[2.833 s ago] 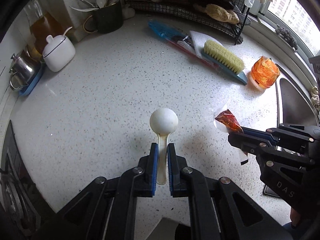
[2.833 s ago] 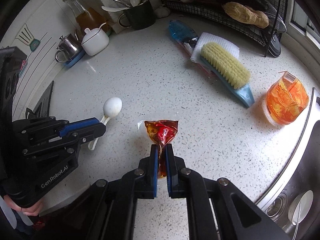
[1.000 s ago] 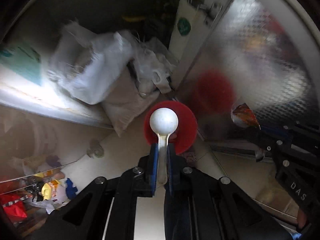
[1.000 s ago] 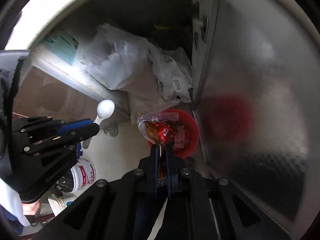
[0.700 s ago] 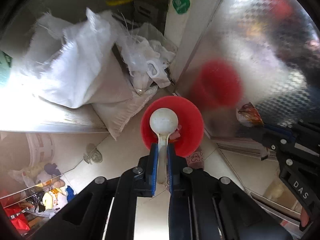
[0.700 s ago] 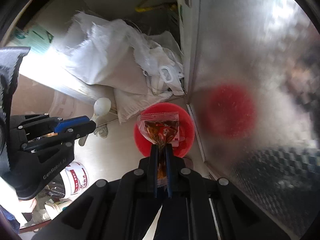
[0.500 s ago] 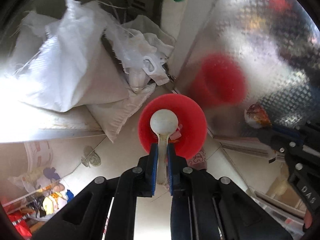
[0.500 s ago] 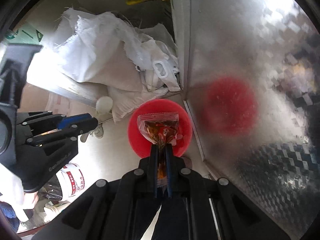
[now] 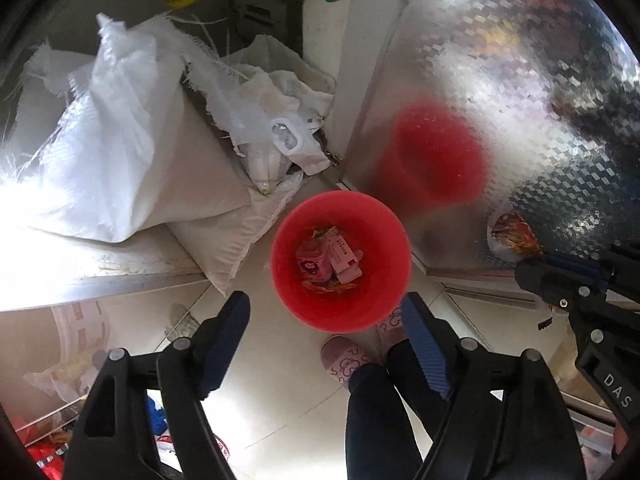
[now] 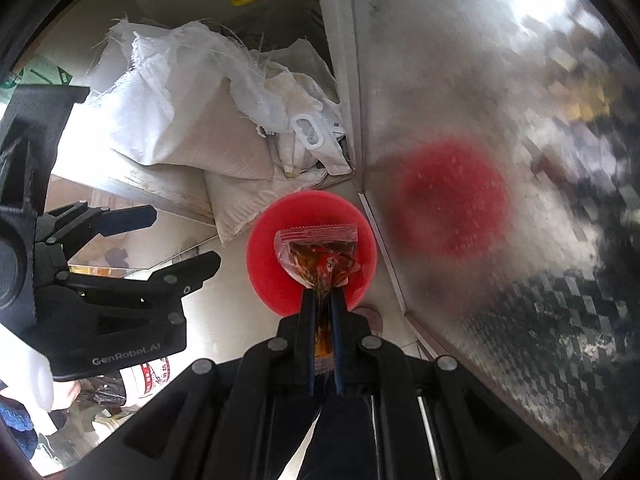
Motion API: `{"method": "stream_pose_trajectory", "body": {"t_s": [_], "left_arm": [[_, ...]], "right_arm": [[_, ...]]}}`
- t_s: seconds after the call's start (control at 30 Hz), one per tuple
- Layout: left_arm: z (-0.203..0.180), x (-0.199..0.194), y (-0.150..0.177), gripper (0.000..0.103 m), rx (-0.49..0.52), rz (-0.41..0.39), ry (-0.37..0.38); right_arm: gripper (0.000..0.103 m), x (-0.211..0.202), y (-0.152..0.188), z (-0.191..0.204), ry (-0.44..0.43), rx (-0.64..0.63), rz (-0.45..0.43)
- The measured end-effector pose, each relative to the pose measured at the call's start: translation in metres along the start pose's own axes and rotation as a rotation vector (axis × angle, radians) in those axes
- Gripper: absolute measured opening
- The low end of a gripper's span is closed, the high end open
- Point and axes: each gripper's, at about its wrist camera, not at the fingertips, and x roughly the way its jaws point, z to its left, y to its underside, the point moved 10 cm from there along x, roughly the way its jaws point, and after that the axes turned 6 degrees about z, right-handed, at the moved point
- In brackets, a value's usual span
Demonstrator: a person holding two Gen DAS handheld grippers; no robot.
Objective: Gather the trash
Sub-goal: 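Open the left gripper to drop the white spoon into the bin, then open the right gripper to drop the red sauce packet into the bin, then raise both grippers back up over the counter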
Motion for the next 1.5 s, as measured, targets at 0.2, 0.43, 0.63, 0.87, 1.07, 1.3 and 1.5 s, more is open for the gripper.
{"method": "stream_pose_trajectory", "body": {"t_s": [0.2,0.43,0.63,0.87,1.07,1.3,1.5], "left_arm": [[0.024,0.002,0.008,0.076,-0.052,0.007,-0.016],[0.053,0.006,0.028,0.076,-0.129,0.023,-0.031],[0.07,0.012,0.04,0.076,-0.185,0.034,-0.041],[0.073,0.013,0.043,0.076,-0.205,0.035,-0.047],[0.069,-0.007,0.043,0.076,-0.215,0.003,-0.053],[0.067,-0.079,0.056,0.076,-0.256,-0.044,-0.037],[0.059,-0.159,0.069,0.076,-0.245,-0.098,-0.018]], "right_arm": [[0.007,0.007,-0.006,0.016,-0.011,-0.054,0.008],[0.008,0.018,-0.01,0.041,-0.017,-0.133,0.038],[0.012,0.023,-0.014,0.054,0.029,-0.208,0.037],[0.033,0.029,-0.016,0.055,0.051,-0.234,0.052],[0.041,0.019,-0.016,0.056,0.049,-0.212,0.066],[0.042,-0.046,-0.011,0.066,0.076,-0.233,0.012],[0.053,-0.119,0.0,0.084,0.066,-0.22,-0.043]]}}
